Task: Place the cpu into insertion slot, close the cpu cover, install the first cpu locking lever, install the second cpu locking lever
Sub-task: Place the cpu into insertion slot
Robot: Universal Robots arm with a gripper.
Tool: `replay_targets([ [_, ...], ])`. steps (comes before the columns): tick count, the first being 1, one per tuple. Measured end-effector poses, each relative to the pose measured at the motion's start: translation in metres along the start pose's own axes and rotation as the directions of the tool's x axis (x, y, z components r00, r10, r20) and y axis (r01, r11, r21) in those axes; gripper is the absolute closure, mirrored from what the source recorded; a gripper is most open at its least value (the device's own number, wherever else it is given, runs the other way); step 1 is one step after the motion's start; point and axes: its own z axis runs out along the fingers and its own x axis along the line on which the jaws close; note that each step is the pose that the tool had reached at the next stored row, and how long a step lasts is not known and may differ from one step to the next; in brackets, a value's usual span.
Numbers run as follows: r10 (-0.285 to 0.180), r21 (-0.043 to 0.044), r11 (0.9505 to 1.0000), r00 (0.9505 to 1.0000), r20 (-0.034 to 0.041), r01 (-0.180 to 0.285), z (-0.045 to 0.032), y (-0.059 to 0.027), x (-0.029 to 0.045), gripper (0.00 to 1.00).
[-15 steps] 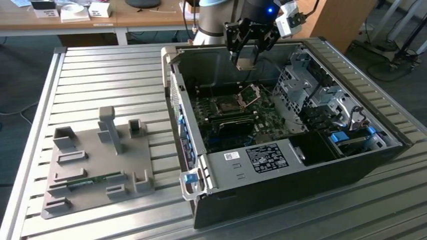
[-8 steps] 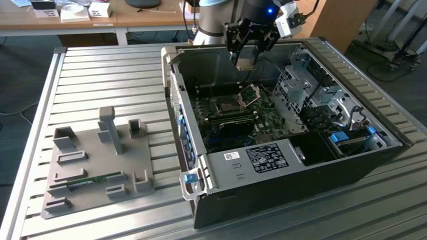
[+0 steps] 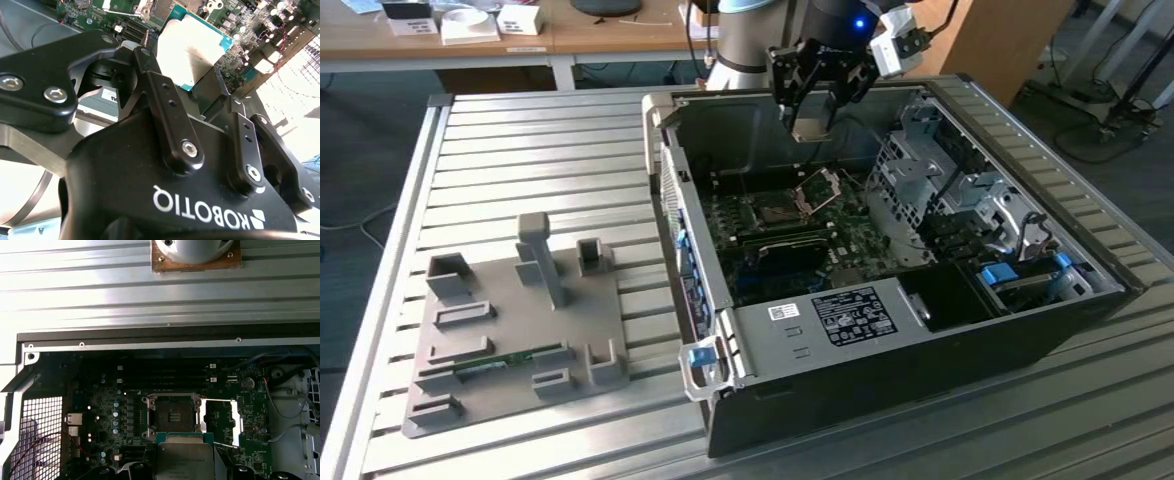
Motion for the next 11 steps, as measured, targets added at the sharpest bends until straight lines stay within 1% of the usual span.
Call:
replay_targets([
  [5, 0.000, -0.0003, 1.0000, 1.0000, 0.0001, 0.000, 0.0006, 0.0000, 0.0000, 0.46],
  [11, 0.000, -0.0001, 1.0000, 1.0000, 0.0000, 0.000, 0.0051, -0.0005, -0.0001, 0.46],
])
